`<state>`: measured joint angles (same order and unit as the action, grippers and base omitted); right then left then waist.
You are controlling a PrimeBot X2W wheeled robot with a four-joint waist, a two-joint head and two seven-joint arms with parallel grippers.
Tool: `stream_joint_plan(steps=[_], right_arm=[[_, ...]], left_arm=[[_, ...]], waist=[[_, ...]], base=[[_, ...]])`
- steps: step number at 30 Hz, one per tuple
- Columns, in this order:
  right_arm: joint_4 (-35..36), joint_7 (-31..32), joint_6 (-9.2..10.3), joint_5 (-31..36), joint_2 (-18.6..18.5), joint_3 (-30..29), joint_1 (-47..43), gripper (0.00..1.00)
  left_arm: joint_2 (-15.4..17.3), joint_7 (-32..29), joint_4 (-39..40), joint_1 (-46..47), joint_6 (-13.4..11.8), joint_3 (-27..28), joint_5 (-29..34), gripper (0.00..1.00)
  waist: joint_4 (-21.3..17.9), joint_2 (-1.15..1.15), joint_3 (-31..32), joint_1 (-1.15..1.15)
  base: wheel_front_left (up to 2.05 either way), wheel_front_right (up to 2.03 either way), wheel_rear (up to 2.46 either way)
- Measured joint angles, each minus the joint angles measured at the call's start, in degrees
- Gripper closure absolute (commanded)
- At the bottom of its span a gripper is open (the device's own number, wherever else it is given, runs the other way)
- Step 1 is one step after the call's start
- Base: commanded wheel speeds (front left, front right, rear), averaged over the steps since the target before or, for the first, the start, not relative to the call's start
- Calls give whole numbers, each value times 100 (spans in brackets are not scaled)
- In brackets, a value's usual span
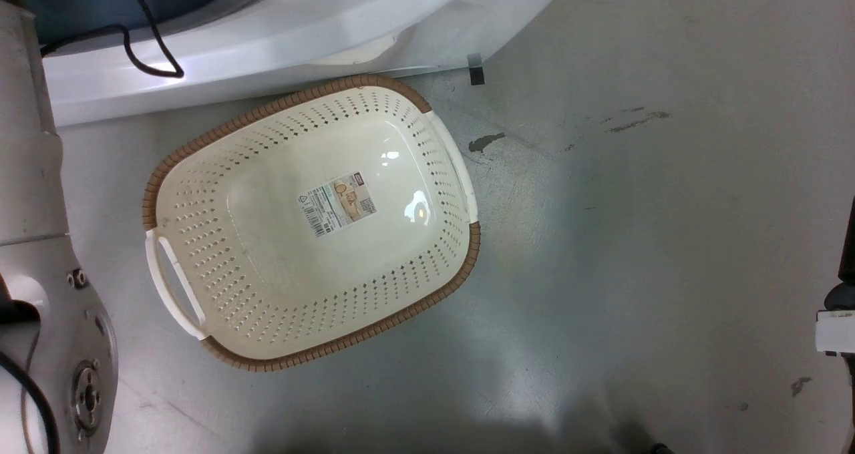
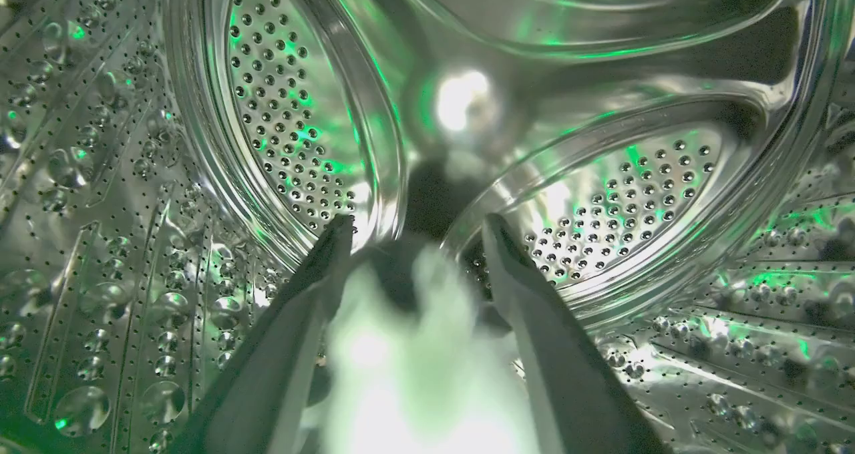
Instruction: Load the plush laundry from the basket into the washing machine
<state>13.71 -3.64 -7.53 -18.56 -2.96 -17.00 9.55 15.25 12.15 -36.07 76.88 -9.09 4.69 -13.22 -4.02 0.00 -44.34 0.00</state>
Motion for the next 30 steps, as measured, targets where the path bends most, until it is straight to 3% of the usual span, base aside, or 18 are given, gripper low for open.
stream_joint_plan(steps=[8,14,30], right_arm=[[45,52,0,0,-26,-42,2,0],[55,63,0,4,-62,-49,5,0],[-231,154,0,132,-82,76,10,0]], left_arm=[[-36,40,-135,29,33,-54,-58,0],[-190,134,-348,-51,196,-129,-133,0],[-524,253,-675,-1205,483,-485,-71,0]], waist=[[119,0,24,0],[236,0,190,0],[554,0,1124,-1]], base=[[0,0,0],[0,0,0],[0,0,0]])
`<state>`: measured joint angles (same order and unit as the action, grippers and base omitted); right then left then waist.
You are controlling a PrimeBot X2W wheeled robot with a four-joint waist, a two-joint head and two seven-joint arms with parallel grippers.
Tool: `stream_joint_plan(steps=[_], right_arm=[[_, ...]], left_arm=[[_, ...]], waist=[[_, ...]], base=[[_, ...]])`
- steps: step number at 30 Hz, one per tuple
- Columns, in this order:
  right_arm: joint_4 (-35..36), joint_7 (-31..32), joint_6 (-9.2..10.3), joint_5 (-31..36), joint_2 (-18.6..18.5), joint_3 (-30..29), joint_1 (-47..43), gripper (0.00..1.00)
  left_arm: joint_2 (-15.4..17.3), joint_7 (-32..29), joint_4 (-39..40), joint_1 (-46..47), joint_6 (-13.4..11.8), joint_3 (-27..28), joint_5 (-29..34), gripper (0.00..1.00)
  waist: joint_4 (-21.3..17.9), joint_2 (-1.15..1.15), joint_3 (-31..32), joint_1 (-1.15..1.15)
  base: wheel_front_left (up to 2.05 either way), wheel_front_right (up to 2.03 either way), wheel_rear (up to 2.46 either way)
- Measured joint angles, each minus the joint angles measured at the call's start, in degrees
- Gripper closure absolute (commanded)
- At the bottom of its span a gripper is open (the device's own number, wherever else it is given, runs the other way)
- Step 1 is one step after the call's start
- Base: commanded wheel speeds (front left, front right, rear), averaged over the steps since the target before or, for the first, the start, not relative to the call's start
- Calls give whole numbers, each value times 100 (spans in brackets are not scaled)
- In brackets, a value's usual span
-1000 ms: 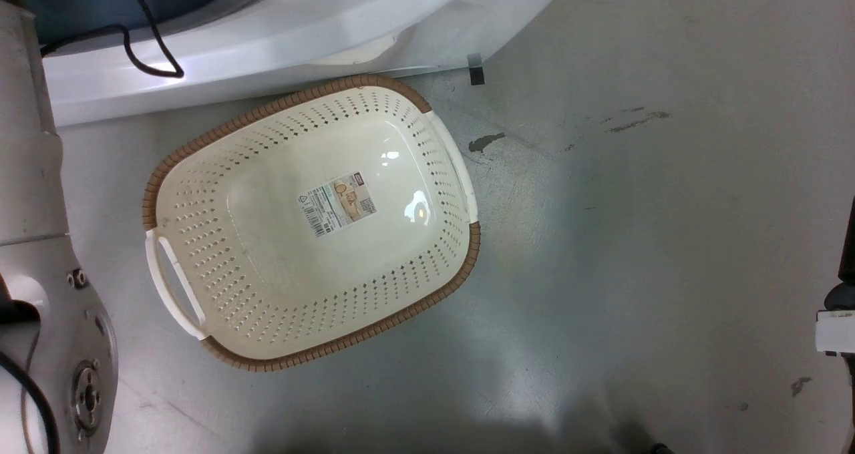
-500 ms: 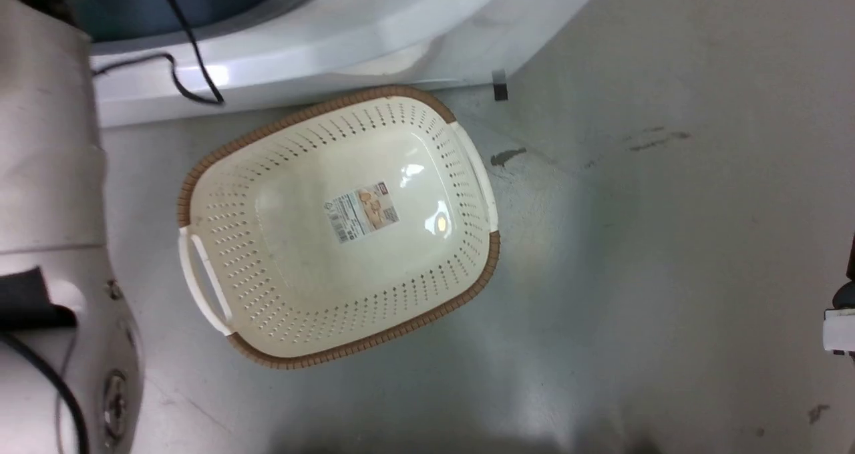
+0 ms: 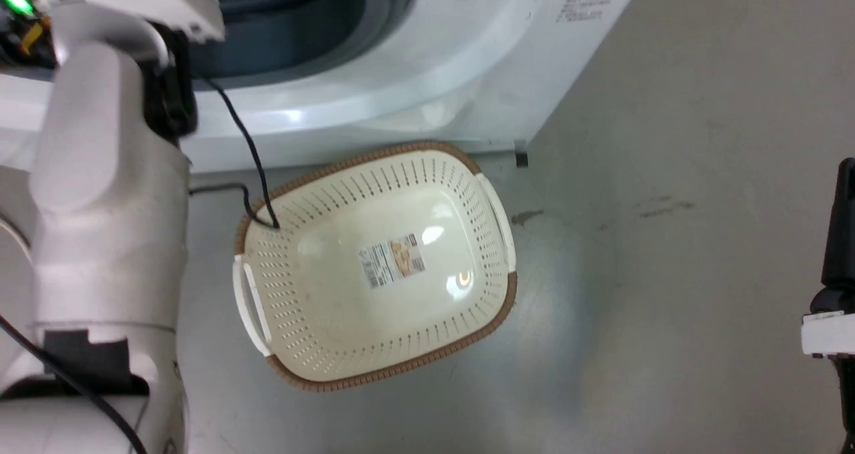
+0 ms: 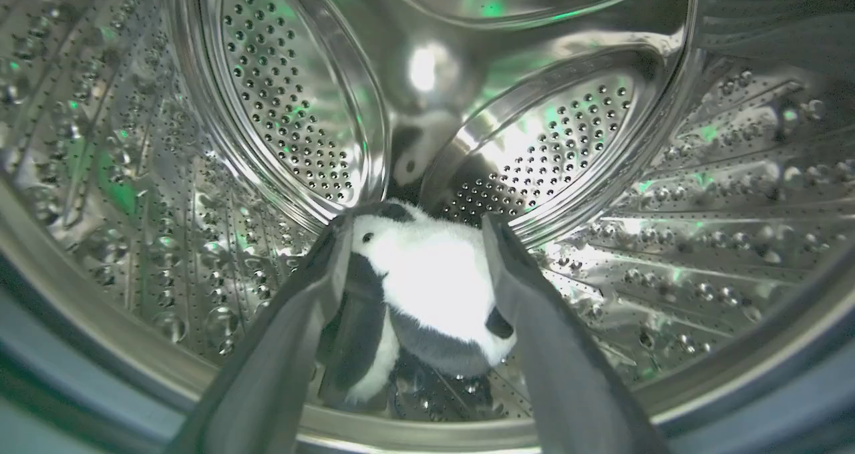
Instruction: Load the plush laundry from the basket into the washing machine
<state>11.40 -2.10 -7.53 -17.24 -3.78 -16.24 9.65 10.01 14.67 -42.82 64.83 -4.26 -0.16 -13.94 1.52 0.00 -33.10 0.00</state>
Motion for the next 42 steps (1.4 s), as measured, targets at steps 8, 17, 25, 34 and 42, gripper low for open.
stream_joint_plan(steps=[8,17,25,34,42], right_arm=[[-221,2,0,66,18,100,-15,0],[-432,-7,0,83,59,160,-217,0],[-679,-119,0,-21,73,253,-258,0],[-1076,-312,0,-116,76,444,-488,0],[-1306,-363,0,13,78,758,-769,0]], left_arm=[[-121,1,73,-932,60,-149,34,0],[-255,-164,18,-1702,192,-335,7,0],[-333,-193,227,-2281,189,-355,-107,0],[-343,-205,804,-3164,136,-488,-130,0],[-331,-308,1558,-4155,36,-601,-130,0]], waist=[[150,0,731,-1],[229,0,1371,-1],[244,0,1830,-1],[298,0,2453,-1],[383,0,3011,-1]], base=[[0,0,0],[0,0,0],[0,0,0],[0,0,0],[0,0,0]])
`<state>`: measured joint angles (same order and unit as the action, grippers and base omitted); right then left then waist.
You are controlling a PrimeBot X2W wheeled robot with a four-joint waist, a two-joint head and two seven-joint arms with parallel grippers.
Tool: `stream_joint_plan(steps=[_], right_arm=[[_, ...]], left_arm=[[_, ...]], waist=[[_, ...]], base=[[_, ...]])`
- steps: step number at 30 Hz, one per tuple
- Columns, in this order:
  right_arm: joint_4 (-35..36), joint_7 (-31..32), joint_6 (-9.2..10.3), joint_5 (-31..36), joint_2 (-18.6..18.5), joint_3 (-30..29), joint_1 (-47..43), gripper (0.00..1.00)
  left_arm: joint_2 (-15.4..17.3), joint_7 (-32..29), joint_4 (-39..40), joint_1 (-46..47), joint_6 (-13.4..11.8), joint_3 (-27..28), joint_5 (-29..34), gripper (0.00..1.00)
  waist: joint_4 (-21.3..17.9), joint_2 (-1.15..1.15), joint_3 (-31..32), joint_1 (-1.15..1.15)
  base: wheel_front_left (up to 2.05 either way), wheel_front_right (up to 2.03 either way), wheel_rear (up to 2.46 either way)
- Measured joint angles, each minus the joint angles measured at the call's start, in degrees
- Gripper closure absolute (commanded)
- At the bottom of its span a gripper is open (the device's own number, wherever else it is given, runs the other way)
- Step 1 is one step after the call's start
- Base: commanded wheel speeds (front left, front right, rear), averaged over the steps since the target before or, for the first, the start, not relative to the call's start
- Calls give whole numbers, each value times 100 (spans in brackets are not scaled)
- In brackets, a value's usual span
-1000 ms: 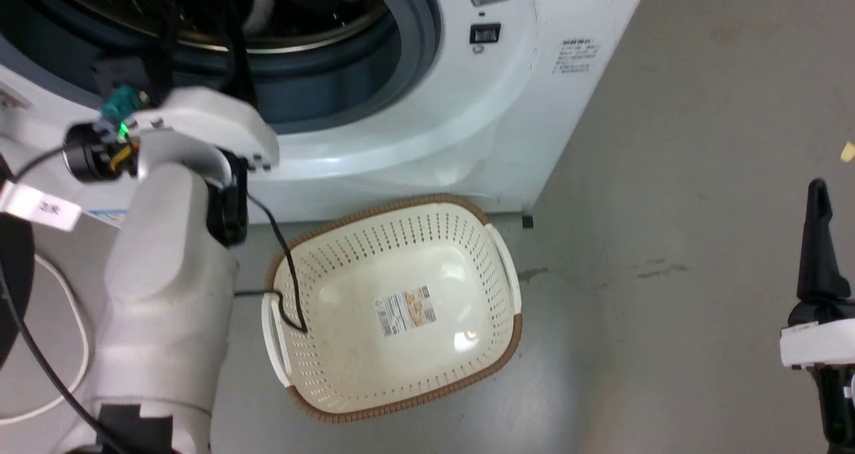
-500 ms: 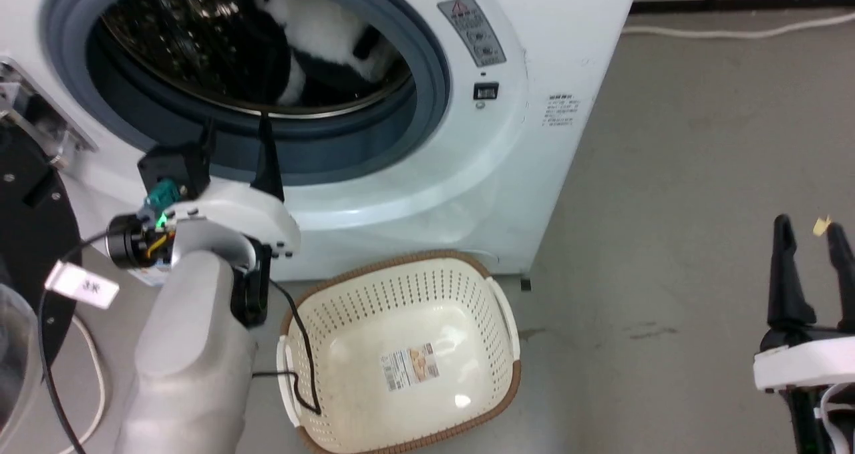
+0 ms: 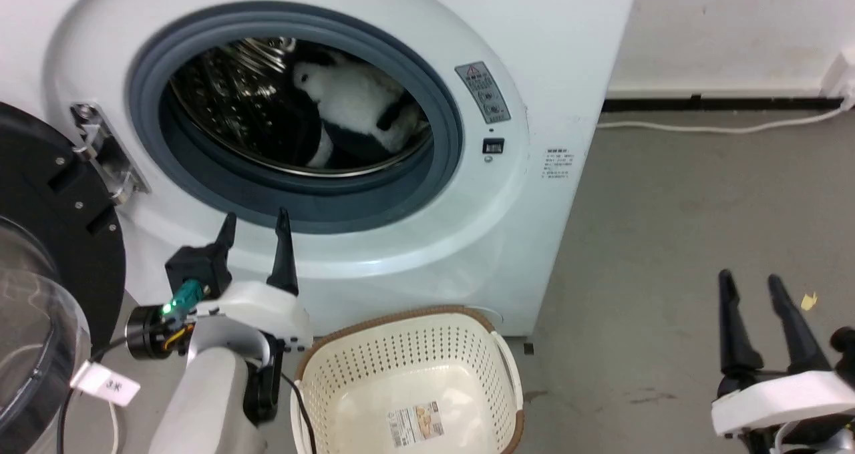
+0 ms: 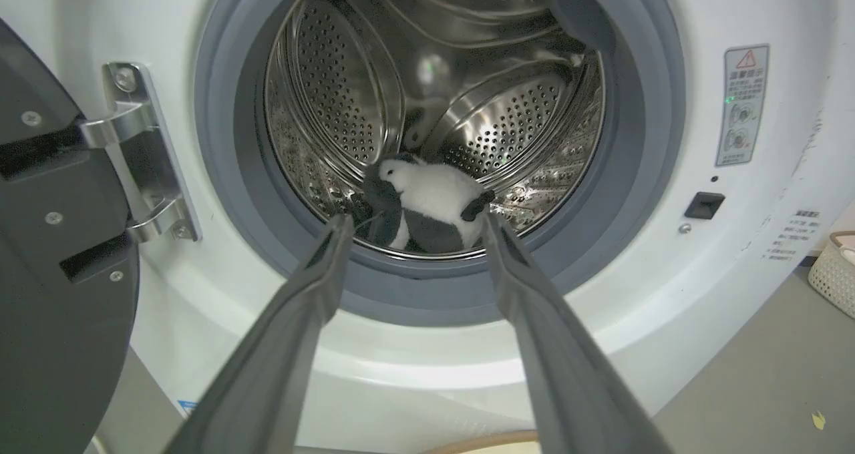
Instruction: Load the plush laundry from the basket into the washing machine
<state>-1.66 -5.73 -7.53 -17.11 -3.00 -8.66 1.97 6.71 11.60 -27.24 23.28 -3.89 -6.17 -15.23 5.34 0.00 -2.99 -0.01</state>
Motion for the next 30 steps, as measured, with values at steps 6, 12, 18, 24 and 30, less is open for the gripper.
stream_joint_plan(steps=[6,12,18,24,30], right_arm=[[-57,9,0,219,3,202,-109,0],[-43,68,0,567,4,365,-217,0],[-44,111,0,660,4,376,-281,0],[-44,111,0,726,4,399,-297,0],[-55,109,0,758,4,455,-387,0]], left_arm=[[35,-55,437,-421,-4,-42,0,0],[149,-109,950,-887,-56,-63,-2,0],[186,-194,1278,-1235,-56,-81,-42,0],[183,-201,1462,-1453,-55,-108,-118,0],[178,-204,1597,-1693,-71,-138,-187,0]], waist=[[19,0,231,0],[22,0,404,1],[18,0,461,1],[29,0,477,1],[12,0,473,1]], base=[[0,0,0],[0,0,0],[0,0,0],[0,0,0],[0,0,0]])
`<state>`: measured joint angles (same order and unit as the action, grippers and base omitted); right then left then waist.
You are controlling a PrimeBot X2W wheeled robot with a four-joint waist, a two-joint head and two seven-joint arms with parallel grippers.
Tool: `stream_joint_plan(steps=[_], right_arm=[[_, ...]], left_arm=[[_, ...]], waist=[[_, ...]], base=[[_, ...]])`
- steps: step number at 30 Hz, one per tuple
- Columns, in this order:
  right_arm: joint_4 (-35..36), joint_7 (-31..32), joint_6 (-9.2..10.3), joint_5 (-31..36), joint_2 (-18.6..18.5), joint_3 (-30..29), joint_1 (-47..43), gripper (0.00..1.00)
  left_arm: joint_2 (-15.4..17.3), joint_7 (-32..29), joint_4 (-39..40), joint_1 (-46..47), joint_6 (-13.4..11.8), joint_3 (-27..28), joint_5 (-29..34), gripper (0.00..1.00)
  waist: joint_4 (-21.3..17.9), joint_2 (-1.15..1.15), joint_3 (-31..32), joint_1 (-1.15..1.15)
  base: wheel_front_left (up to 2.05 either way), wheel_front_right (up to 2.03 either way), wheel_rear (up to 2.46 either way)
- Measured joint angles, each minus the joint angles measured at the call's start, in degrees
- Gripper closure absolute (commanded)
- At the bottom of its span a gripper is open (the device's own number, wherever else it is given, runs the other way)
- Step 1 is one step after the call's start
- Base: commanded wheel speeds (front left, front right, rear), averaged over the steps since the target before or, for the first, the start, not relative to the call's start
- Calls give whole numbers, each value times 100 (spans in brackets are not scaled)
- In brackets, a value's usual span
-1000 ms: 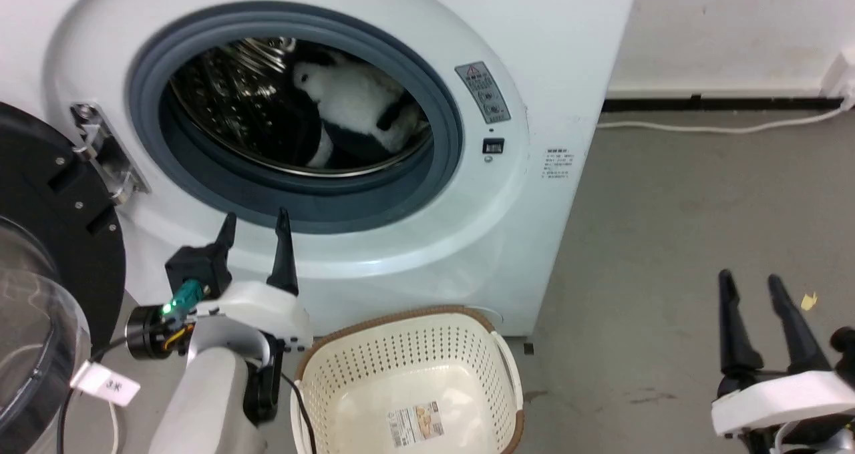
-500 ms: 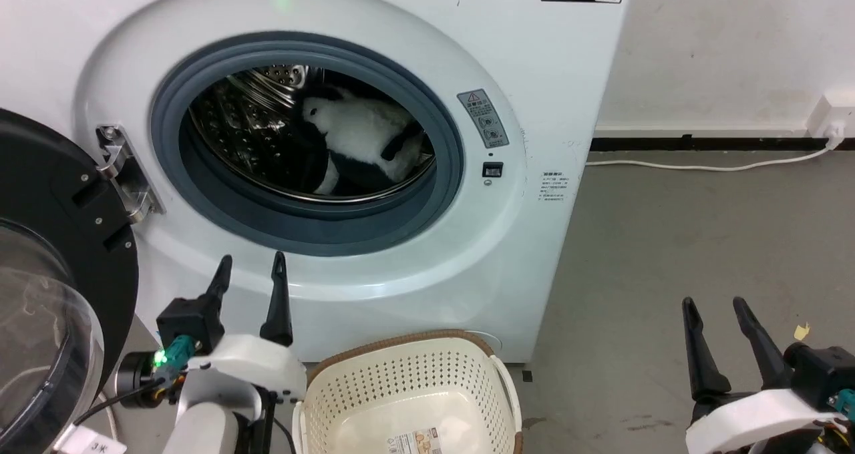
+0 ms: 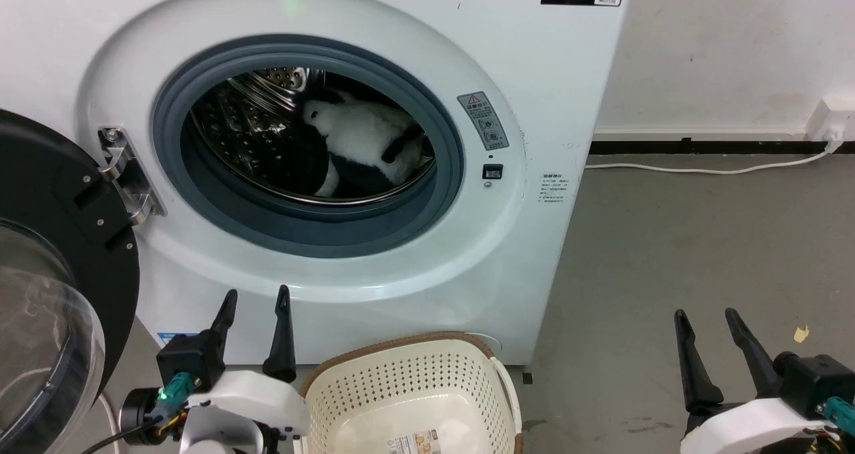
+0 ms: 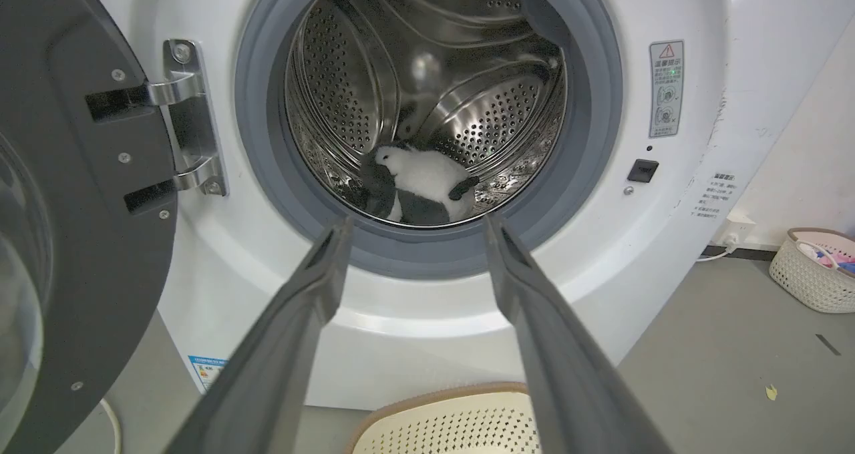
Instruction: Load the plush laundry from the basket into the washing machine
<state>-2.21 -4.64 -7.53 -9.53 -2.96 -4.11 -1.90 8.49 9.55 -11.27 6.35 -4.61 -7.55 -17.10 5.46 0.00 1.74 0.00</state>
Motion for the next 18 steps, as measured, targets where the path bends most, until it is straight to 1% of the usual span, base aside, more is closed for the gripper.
stream_joint_plan(steps=[7,18], right_arm=[[-16,0,0,-11,0,12,-1,0],[-43,0,0,-64,0,-10,-2,0]], left_arm=[[-9,-29,181,-154,-78,-32,-31,0],[-2,-36,363,-268,-129,-27,-118,0]], waist=[[-27,0,2,0],[-25,0,-16,0]], base=[[0,0,0],[0,0,0]])
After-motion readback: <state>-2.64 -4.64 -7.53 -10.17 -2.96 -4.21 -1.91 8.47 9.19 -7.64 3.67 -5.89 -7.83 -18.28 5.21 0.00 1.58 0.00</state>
